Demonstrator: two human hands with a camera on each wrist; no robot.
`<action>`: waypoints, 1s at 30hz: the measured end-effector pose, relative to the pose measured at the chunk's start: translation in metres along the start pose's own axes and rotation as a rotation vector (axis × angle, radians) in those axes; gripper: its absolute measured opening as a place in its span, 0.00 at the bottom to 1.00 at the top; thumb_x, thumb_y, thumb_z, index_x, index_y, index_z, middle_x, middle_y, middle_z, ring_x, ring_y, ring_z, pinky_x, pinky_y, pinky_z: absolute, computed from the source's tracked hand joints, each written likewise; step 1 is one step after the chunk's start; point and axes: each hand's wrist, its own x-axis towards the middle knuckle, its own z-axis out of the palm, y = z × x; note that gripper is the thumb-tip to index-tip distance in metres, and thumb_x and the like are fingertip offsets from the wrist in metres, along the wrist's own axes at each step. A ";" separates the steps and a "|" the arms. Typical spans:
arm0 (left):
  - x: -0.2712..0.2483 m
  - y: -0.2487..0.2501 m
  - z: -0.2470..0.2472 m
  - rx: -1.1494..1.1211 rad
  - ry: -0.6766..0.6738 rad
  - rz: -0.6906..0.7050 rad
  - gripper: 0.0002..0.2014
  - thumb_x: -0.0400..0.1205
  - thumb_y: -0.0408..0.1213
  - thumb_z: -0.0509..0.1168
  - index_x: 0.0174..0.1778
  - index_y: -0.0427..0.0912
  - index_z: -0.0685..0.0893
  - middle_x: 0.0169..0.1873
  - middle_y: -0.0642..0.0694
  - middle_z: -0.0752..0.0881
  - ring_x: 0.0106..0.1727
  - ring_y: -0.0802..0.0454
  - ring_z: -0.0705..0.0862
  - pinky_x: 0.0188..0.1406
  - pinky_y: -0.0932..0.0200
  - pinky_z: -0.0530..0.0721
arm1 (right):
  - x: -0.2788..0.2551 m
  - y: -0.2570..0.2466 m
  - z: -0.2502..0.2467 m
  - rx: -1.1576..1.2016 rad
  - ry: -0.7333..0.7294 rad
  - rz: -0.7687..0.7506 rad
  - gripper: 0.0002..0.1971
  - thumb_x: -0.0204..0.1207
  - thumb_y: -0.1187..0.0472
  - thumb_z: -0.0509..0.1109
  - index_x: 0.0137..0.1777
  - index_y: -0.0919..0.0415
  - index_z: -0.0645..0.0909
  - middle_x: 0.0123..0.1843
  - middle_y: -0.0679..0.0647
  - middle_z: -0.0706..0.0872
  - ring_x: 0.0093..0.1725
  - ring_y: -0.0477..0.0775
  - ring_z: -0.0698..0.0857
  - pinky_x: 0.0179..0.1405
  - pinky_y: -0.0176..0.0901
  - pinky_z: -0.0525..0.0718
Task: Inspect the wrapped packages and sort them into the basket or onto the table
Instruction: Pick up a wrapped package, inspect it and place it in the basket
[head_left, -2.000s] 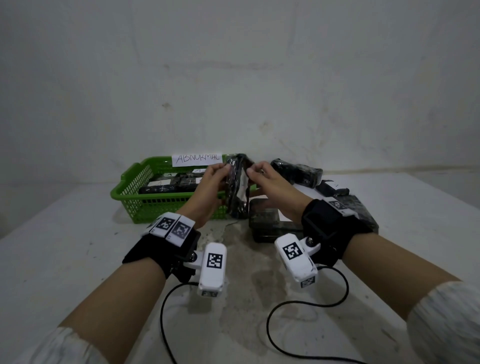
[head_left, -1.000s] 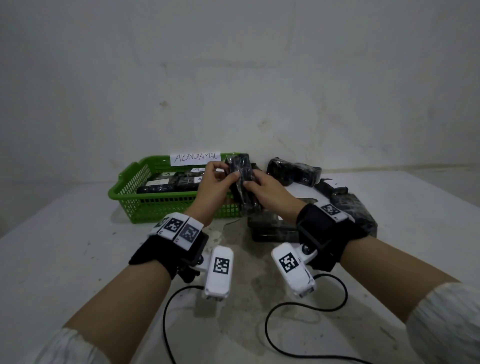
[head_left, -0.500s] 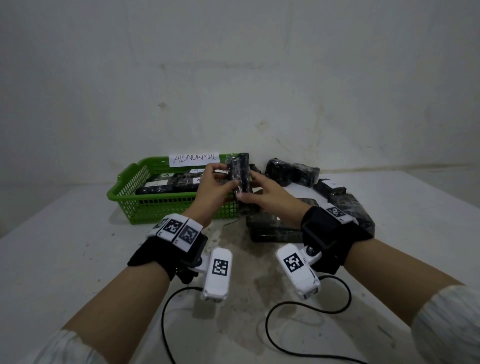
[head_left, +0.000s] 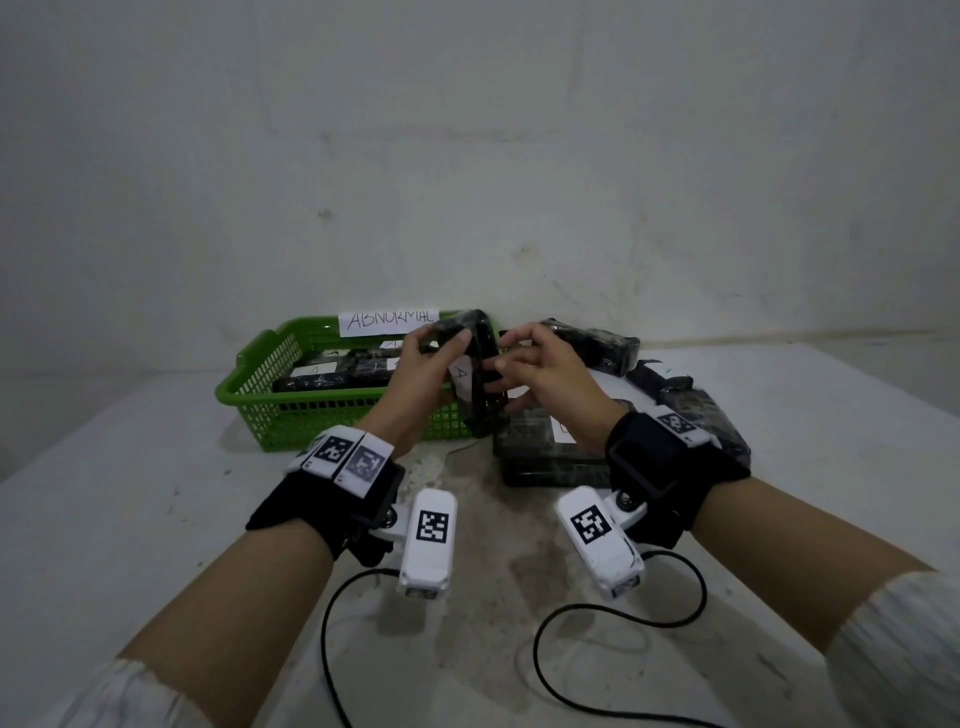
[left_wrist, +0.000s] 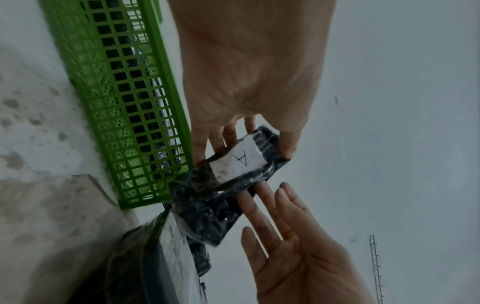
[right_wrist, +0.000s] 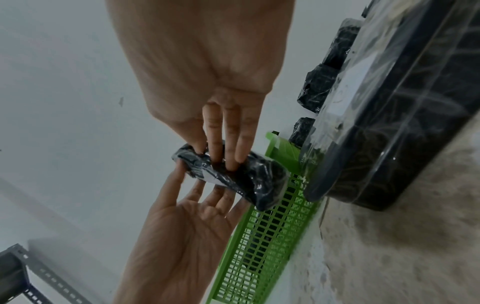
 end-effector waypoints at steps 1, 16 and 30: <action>-0.001 0.000 0.000 0.025 -0.002 0.003 0.17 0.84 0.41 0.62 0.68 0.45 0.69 0.52 0.46 0.84 0.49 0.50 0.86 0.39 0.55 0.86 | 0.000 0.001 -0.001 -0.029 0.004 -0.015 0.08 0.81 0.67 0.68 0.55 0.59 0.74 0.47 0.56 0.88 0.40 0.52 0.90 0.31 0.39 0.85; -0.006 -0.002 0.007 0.058 -0.052 0.016 0.20 0.83 0.42 0.64 0.72 0.45 0.76 0.64 0.44 0.83 0.66 0.49 0.81 0.67 0.36 0.77 | 0.010 0.005 0.008 -0.302 0.078 -0.011 0.14 0.80 0.52 0.68 0.59 0.56 0.70 0.44 0.54 0.78 0.42 0.52 0.79 0.43 0.45 0.77; -0.004 -0.004 0.002 0.123 -0.144 -0.014 0.26 0.81 0.36 0.67 0.76 0.43 0.71 0.64 0.43 0.83 0.63 0.48 0.83 0.60 0.46 0.84 | 0.009 0.010 0.005 -0.307 0.124 -0.021 0.16 0.76 0.58 0.74 0.59 0.55 0.73 0.51 0.66 0.85 0.49 0.62 0.86 0.50 0.56 0.85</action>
